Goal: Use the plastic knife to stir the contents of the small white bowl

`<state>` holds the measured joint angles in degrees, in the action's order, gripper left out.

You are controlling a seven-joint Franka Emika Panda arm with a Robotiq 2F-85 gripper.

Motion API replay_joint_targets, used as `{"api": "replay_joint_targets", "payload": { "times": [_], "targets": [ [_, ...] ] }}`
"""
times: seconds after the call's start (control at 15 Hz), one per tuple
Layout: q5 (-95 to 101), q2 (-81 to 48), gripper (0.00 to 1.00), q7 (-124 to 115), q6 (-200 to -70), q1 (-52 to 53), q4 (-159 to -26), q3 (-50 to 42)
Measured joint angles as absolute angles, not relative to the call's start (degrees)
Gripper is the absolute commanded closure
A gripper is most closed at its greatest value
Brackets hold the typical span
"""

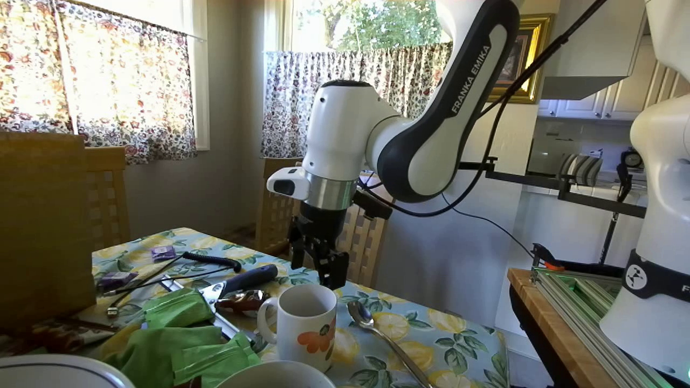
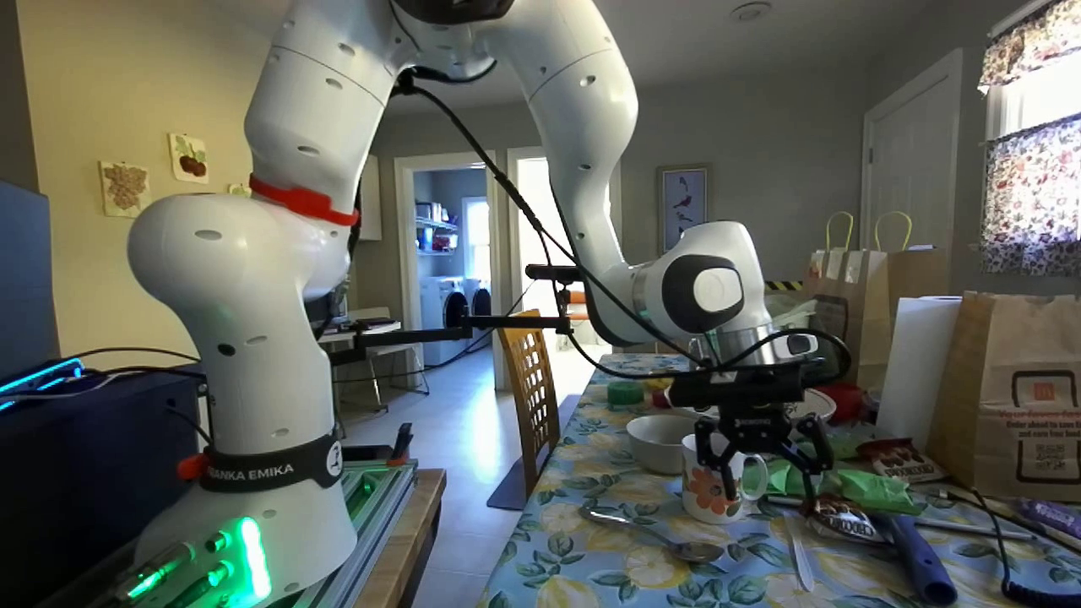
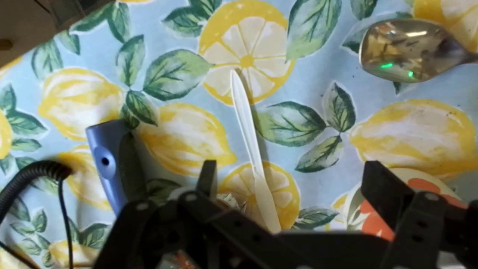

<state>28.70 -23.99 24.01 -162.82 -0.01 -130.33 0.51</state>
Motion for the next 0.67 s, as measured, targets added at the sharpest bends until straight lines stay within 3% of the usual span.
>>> {"api": "replay_joint_targets", "payload": {
  "times": [0.67],
  "targets": [
    [28.77,-28.53,0.0,25.4,-163.88,-0.04,-125.18,-0.64]
  ]
}}
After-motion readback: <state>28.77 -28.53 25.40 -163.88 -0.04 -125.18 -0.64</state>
